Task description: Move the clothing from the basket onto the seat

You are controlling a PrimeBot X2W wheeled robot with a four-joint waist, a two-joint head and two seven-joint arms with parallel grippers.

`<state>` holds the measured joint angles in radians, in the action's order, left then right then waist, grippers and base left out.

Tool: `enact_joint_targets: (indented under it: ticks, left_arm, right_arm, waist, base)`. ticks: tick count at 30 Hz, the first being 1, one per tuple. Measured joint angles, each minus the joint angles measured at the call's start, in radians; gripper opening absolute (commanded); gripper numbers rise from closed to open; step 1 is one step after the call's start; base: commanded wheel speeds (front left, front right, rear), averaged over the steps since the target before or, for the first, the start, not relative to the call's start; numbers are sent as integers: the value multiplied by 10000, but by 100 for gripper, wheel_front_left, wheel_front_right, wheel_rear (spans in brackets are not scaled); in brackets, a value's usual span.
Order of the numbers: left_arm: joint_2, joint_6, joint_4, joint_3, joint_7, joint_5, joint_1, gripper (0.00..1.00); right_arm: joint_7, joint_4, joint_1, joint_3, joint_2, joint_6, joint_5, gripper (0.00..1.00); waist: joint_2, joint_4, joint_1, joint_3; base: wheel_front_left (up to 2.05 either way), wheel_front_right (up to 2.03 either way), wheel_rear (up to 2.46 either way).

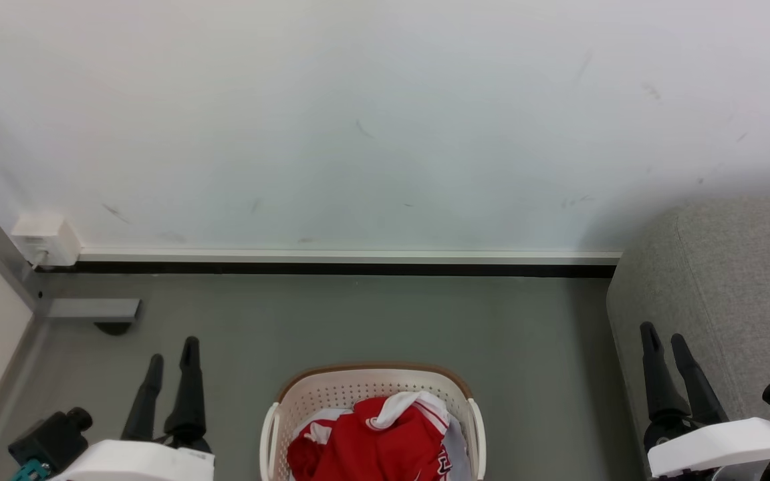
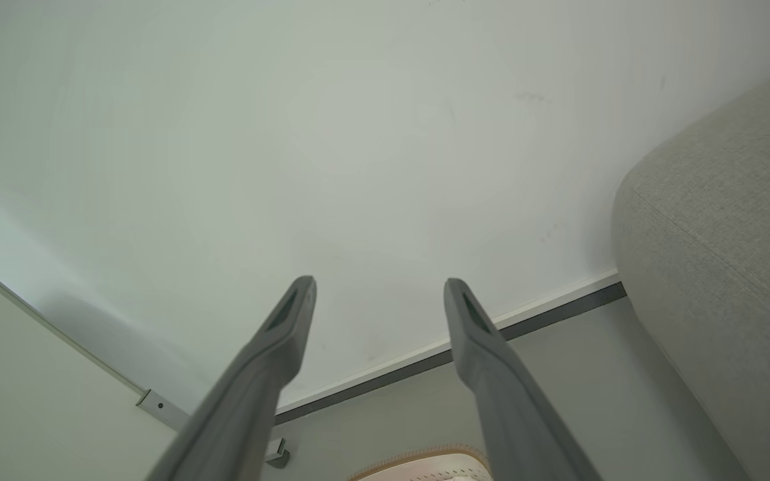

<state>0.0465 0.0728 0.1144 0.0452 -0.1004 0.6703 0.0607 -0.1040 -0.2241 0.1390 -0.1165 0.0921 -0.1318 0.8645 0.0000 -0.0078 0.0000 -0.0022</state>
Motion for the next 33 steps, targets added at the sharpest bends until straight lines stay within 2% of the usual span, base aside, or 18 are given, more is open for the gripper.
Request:
enact_joint_targets:
  ticks: [10, 19, 33]
  left_arm:
    - [219, -226, -90, -291, -334, -1260, -88, 100]
    - [345, -525, -163, -531, -531, -2255, -137, 100]
    - [393, -727, -249, -610, -878, -3438, -199, 100]
  right_arm:
    - [-293, -399, 8, -40, -75, 0, -1877, 100]
    - [-506, -397, 63, -115, -88, 0, -2805, 100]
    - [-828, -349, 173, -251, -174, 0, -3994, 100]
  waist:
    - [0, -1, 0, -72]
    - [0, -13, 0, -117]
    - [0, -43, 0, -130]
  base:
    - [0, 0, 0]
    - [0, 0, 0]
    - [0, 0, 0]
